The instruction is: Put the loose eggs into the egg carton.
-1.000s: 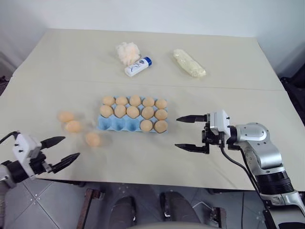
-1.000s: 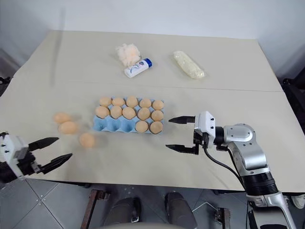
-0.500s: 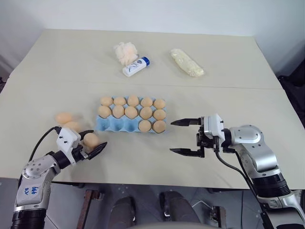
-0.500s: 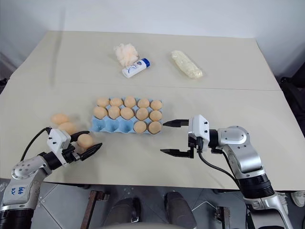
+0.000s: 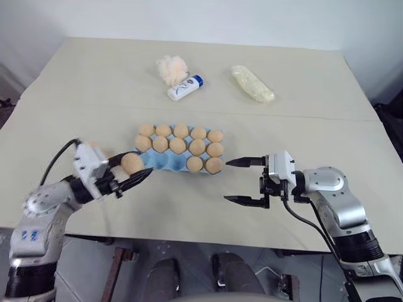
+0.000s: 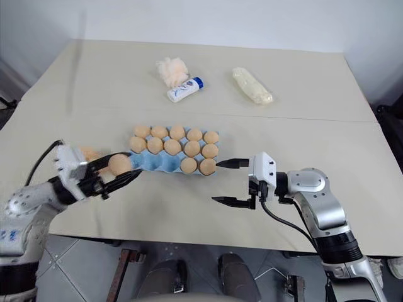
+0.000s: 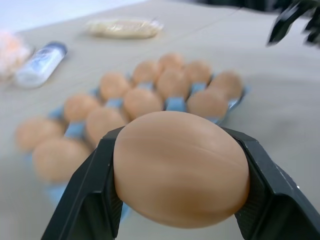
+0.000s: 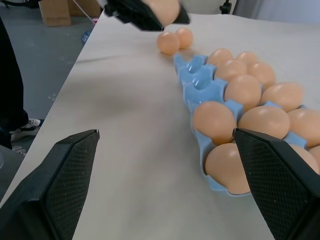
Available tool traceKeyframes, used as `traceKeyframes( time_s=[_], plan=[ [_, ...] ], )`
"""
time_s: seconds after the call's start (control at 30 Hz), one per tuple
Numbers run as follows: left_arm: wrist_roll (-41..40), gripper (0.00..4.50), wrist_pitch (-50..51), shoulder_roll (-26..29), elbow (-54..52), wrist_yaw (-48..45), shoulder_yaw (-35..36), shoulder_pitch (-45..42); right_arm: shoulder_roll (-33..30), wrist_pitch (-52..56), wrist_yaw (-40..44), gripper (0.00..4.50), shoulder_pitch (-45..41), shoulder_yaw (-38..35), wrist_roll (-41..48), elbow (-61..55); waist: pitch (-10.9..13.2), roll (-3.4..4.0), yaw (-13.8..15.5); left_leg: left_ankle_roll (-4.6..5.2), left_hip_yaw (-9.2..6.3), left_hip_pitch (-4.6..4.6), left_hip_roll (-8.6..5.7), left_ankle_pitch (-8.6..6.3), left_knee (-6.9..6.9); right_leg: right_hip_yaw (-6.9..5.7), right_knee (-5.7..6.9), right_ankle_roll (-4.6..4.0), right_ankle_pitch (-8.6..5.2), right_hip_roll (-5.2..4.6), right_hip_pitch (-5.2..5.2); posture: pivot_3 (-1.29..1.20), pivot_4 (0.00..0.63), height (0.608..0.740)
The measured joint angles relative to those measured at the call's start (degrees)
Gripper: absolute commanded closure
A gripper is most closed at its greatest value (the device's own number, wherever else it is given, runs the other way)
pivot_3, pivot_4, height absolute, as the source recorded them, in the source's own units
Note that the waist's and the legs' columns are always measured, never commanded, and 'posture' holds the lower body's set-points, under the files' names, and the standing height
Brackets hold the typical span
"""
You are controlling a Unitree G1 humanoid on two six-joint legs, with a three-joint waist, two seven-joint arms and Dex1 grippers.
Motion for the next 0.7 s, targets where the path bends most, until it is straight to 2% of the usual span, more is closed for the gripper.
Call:
traceKeyframes(
  time_s=[0.2,0.43,0.63,0.7],
  plan=[
    [4.19,2.09,-0.15,-4.02,8.92,0.65,-7.79,-10.33,0.39,0.19,-2.49,0.0,1.74,0.02,-0.29,-1.55,0.0,0.0,-0.43,0.01,0.03,-0.05,0.02,0.0,0.12,0.06,0.07,0.07,0.05,0.08,-0.03,0.0,0.15,0.74],
    [7.86,2.09,-3.39,-6.67,16.38,-0.7,-11.81,-13.13,1.06,0.37,-4.63,0.0,1.62,0.17,-0.48,-3.06,0.0,0.0,-0.26,0.01,0.02,-0.1,0.04,0.0,0.23,0.07,0.13,0.07,0.05,0.09,-0.06,0.0,0.15,0.74],
    [9.64,0.17,-6.32,-6.69,17.43,-1.92,-11.99,-13.91,1.1,0.41,-5.27,0.0,1.62,0.17,-0.48,-3.62,0.0,-0.01,-0.15,0.01,0.02,-0.09,0.03,0.0,0.26,0.07,0.15,0.08,0.05,0.08,-0.04,0.0,0.15,0.74],
    [10.98,0.03,-8.02,-6.95,18.51,-0.65,-11.95,-14.32,1.38,0.41,-5.49,0.0,1.61,0.18,-0.48,-3.64,0.0,-0.01,-0.17,0.01,0.02,-0.09,0.04,0.0,0.28,0.07,0.16,0.08,0.05,0.08,-0.04,0.0,0.15,0.74]
  ],
)
